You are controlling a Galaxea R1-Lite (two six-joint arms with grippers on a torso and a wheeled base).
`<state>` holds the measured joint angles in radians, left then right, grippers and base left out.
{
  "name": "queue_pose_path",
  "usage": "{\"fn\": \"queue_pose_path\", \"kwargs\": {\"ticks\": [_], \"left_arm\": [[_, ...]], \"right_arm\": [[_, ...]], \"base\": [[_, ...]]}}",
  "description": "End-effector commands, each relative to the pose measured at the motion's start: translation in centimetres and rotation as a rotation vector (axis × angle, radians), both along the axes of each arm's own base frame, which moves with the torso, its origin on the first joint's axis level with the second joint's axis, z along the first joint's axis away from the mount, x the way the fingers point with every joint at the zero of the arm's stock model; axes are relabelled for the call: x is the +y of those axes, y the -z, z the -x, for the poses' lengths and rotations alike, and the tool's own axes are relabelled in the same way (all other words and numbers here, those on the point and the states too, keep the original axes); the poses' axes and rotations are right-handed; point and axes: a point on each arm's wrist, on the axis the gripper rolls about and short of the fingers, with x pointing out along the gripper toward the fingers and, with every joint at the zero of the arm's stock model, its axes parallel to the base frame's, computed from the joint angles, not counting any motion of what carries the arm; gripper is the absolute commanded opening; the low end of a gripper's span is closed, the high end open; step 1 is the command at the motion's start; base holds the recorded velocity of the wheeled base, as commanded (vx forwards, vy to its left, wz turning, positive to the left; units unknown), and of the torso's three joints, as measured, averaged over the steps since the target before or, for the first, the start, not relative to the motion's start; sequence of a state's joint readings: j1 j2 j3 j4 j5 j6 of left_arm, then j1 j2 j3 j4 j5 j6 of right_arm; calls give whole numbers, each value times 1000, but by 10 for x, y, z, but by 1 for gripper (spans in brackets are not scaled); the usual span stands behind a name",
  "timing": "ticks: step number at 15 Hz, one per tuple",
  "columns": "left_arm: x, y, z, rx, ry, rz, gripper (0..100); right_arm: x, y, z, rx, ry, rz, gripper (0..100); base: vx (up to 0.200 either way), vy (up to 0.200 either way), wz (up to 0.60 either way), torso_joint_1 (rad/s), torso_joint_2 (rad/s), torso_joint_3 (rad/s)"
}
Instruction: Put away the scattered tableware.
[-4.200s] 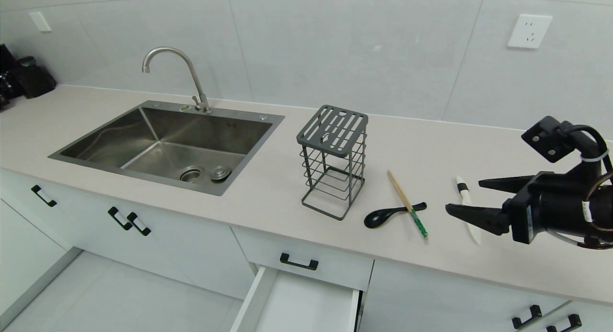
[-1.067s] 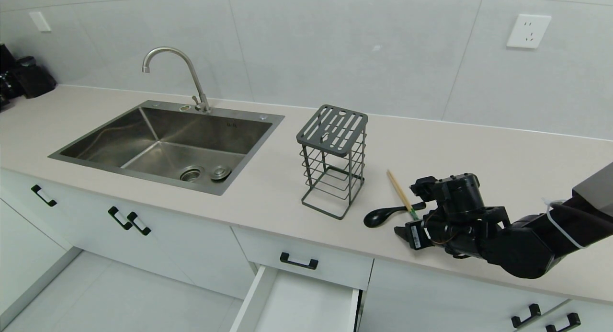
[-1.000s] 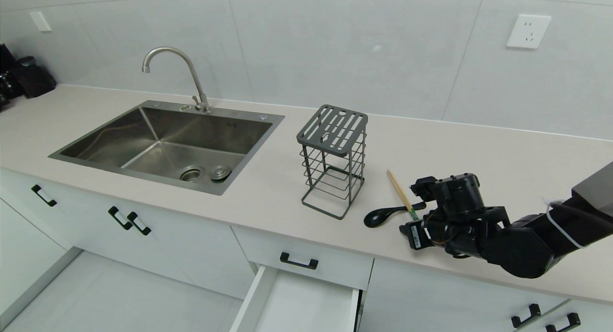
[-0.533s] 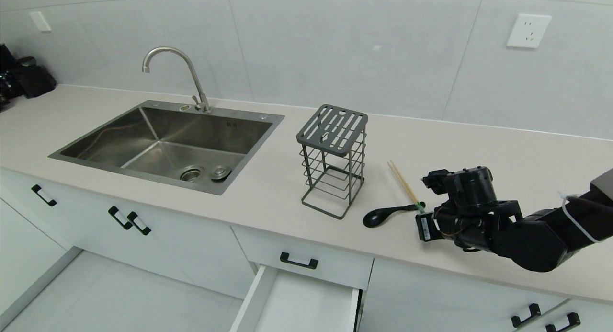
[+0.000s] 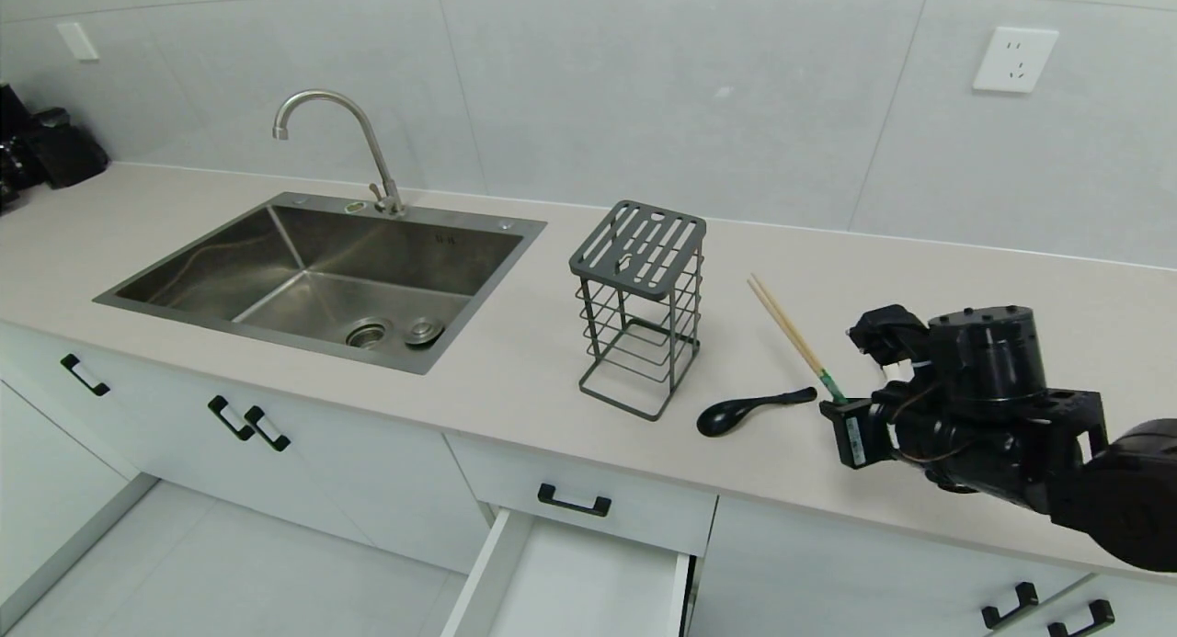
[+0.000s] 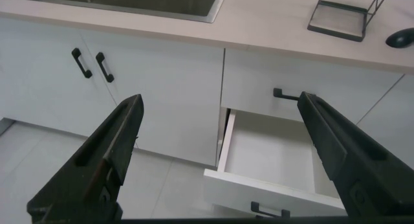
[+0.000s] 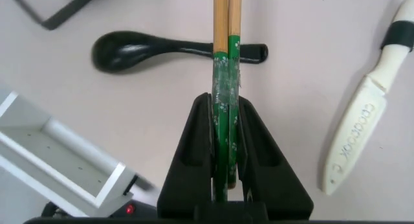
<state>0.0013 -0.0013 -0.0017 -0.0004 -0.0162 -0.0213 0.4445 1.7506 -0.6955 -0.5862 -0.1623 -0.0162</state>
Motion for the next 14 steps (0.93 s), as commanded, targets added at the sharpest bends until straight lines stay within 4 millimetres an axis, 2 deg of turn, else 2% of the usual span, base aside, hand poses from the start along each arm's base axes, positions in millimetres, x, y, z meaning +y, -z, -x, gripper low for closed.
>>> {"fn": "queue_pose_path", "kwargs": {"ticks": [1,5,8,10,12,14], "left_arm": [[0,0,0,0,0,0,100],[0,0,0,0,0,0,100],[0,0,0,0,0,0,100],[0,0,0,0,0,0,100],[0,0,0,0,0,0,100],[0,0,0,0,-1,0,100]], "right_arm": [[-7,-19,26,-69,-37,-13,0],[-20,-28,54,-113,-80,-27,0],[-31,-42,80,-175,-201,-55,0],[-33,-50,88,-227,-279,-37,0],[-34,-49,92,-238,-335,-14,0],[-35,-37,98,-210,-407,30,0]], "base": [[0,0,0,0,0,0],[0,0,0,0,0,0],[0,0,0,0,0,0],[0,0,0,0,0,0],[0,0,0,0,0,0],[0,0,0,0,0,0]]}}
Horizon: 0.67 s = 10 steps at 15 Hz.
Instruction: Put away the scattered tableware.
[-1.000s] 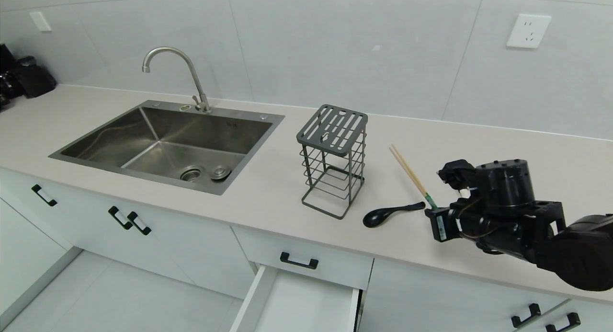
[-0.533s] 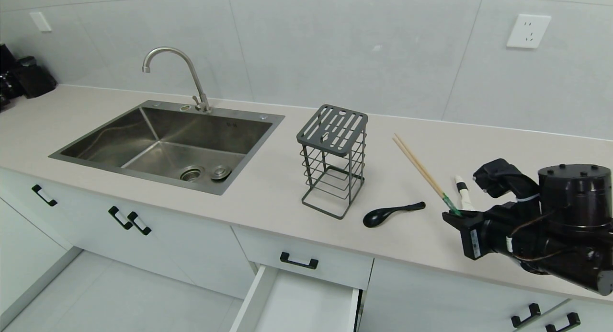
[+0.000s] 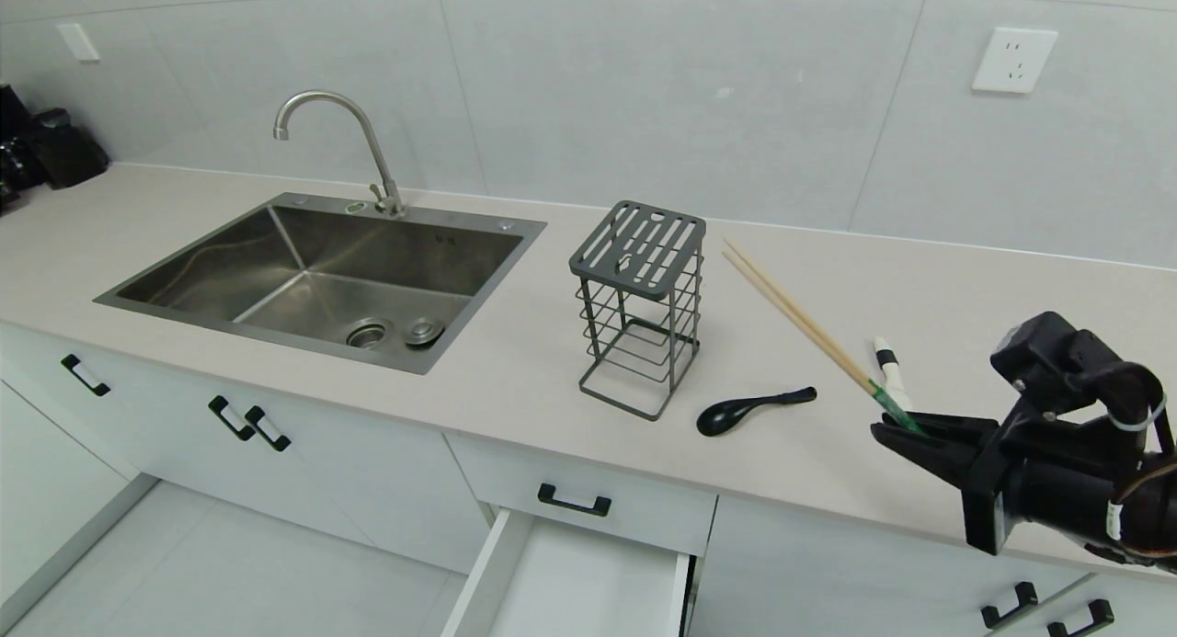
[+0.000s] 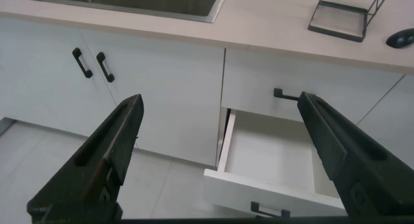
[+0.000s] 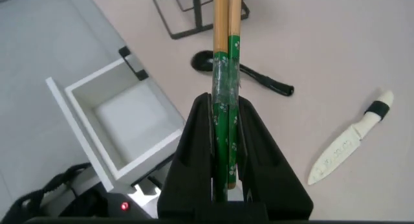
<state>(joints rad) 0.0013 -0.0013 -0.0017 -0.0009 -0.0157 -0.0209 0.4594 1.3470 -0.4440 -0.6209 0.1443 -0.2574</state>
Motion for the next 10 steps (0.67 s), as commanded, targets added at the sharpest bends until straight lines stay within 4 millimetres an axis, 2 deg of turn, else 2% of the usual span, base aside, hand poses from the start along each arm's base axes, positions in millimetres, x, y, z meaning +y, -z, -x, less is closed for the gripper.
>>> {"fn": "queue_pose_path", "kwargs": {"ticks": [1,3,6,8,10], "left_arm": [[0,0,0,1,-1,1,100],[0,0,0,1,1,1,100],[0,0,0,1,-1,1,100],[0,0,0,1,1,1,100],[0,0,0,1,-1,1,100]], "right_arm": [[-2,4,7,-6,-70,29,0],[0,7,9,-20,-168,62,0],[15,15,10,19,-275,86,0],[41,20,0,46,-358,98,0],[67,35,-6,101,-422,135,0]], "base": [[0,0,0,0,0,0],[0,0,0,0,0,0],[0,0,0,0,0,0],[0,0,0,0,0,0],[0,0,0,0,0,0]]}}
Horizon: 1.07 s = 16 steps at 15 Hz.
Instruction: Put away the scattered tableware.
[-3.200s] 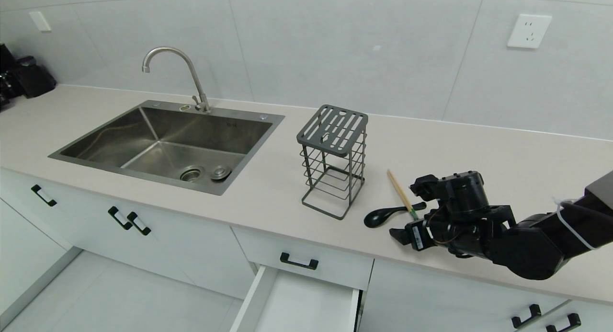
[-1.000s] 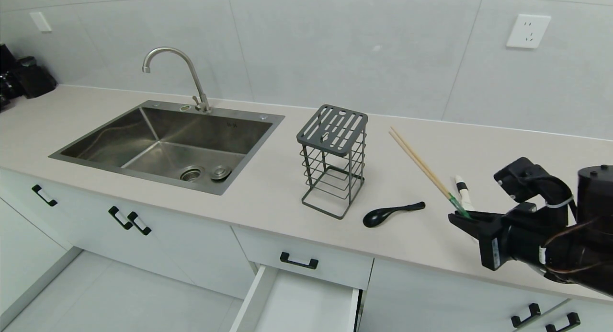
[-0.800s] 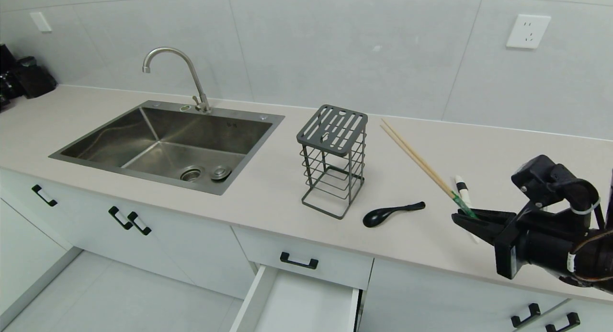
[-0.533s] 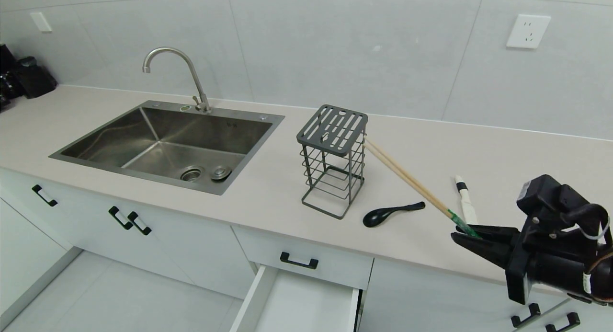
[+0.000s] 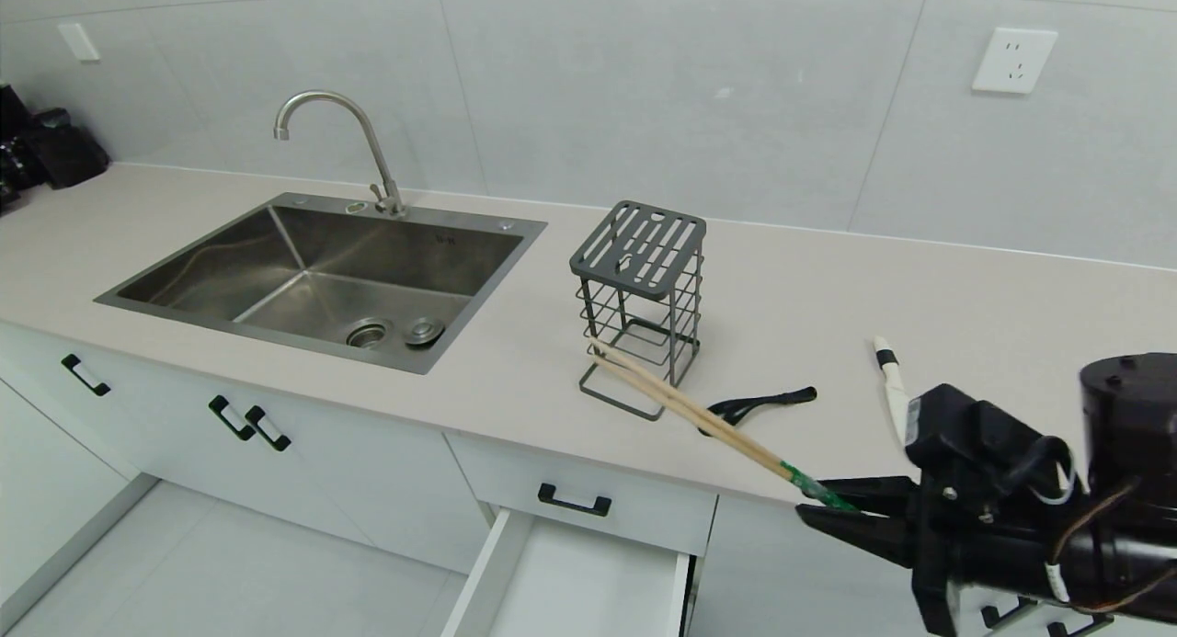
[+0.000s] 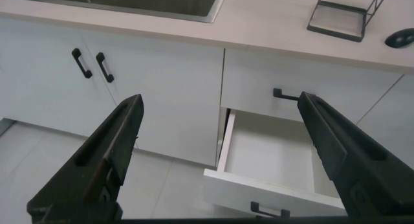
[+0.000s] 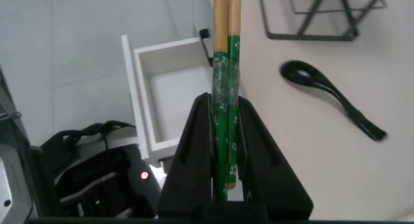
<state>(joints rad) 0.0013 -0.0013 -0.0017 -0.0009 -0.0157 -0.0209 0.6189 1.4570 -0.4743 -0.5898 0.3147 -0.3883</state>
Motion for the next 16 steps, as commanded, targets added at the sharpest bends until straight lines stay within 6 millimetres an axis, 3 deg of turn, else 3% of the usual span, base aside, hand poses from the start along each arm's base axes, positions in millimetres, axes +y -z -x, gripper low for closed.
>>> {"fn": "queue_pose_path", "kwargs": {"ticks": [1,6,10,16], "left_arm": [[0,0,0,1,-1,1,100],[0,0,0,1,-1,1,100],[0,0,0,1,-1,1,100],[0,0,0,1,-1,1,100]], "right_arm": [[31,23,-10,76,-62,68,0],[54,36,-19,125,-19,98,0],[84,44,-16,224,-49,60,0],[107,51,-13,314,-54,21,0]], "base": [[0,0,0,0,0,0],[0,0,0,0,0,0],[0,0,0,0,0,0],[0,0,0,0,0,0]]}}
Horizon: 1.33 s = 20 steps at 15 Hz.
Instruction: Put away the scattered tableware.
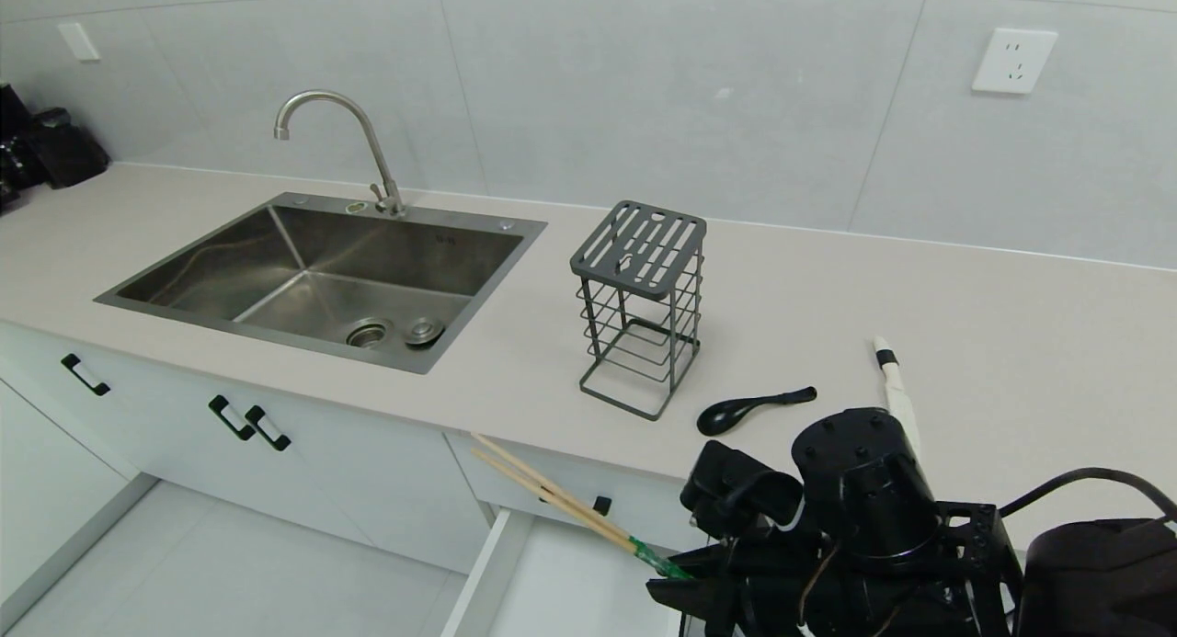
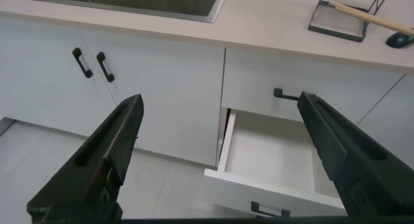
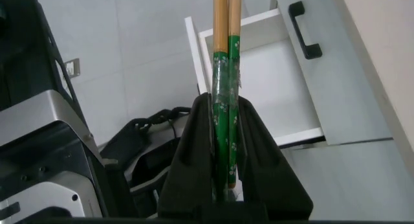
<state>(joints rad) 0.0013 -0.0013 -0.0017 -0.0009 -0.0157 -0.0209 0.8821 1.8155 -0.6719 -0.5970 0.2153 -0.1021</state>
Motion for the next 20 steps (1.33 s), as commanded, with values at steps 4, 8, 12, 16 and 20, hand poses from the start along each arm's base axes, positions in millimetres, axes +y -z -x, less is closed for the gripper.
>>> {"fn": "queue_pose_path", "kwargs": {"ticks": [4,8,12,16,20], "left_arm": [[0,0,0,1,-1,1,100],[0,0,0,1,-1,1,100],[0,0,0,1,-1,1,100],[0,0,0,2,1,1,100],[0,0,0,1,-1,1,100]], "right_arm": [[5,2,-6,0,9,0,0],[4,2,-8,-2,38,9,0],[3,0,-8,-15,72,15,0],[3,-9,-5,-20,83,-15,0],[11,-16,0,-35,67,-29,0]], "base": [[0,0,0,0,0,0],[0,0,0,0,0,0],[0,0,0,0,0,0],[0,0,0,-52,99,58],[0,0,0,-129,259,127]]}}
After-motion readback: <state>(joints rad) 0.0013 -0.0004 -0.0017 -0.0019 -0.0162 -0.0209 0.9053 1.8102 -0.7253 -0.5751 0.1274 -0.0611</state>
